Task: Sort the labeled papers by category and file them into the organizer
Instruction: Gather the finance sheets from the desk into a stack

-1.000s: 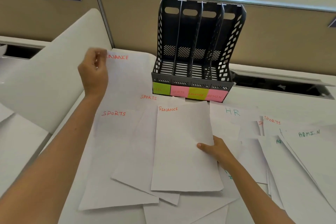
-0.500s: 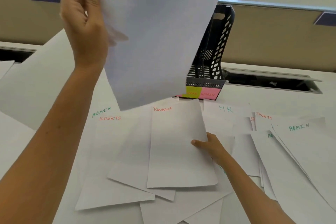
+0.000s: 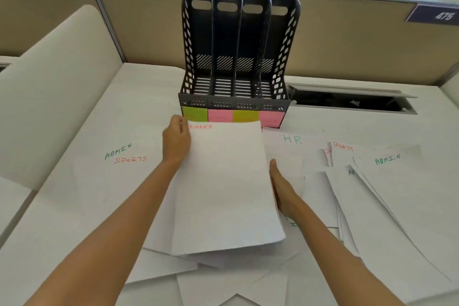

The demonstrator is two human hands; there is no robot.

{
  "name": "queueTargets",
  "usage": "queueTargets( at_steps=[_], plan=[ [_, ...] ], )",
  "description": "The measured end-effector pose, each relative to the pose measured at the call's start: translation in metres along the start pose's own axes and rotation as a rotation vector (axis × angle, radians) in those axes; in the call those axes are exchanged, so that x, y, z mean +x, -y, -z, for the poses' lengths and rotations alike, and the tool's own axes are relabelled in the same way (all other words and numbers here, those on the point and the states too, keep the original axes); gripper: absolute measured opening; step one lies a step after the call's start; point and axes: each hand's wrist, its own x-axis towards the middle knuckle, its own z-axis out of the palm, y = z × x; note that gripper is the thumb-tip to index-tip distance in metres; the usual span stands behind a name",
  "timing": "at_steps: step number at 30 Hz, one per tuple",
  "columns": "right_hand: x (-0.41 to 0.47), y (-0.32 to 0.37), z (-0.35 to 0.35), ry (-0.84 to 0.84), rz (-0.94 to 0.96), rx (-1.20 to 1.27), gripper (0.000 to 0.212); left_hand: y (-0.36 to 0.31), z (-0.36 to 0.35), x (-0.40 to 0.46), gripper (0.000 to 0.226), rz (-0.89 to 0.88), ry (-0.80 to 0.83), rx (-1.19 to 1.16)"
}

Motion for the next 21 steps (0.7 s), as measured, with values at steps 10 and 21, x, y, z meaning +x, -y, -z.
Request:
queueTargets(
  at_steps=[10, 21],
  plan=[
    [-0.013, -0.005, -0.002, 0.088, 0.165, -0.108, 0.049, 0.024, -0.015, -0.011, 0.04, 0.185, 0.307, -0.087],
    [-0.032, 0.059, -0.006, 0.055, 0.379, 0.106, 0.043, 0.001, 0.01, -0.029, 0.079, 0.302, 0.69, -0.614]
  ],
)
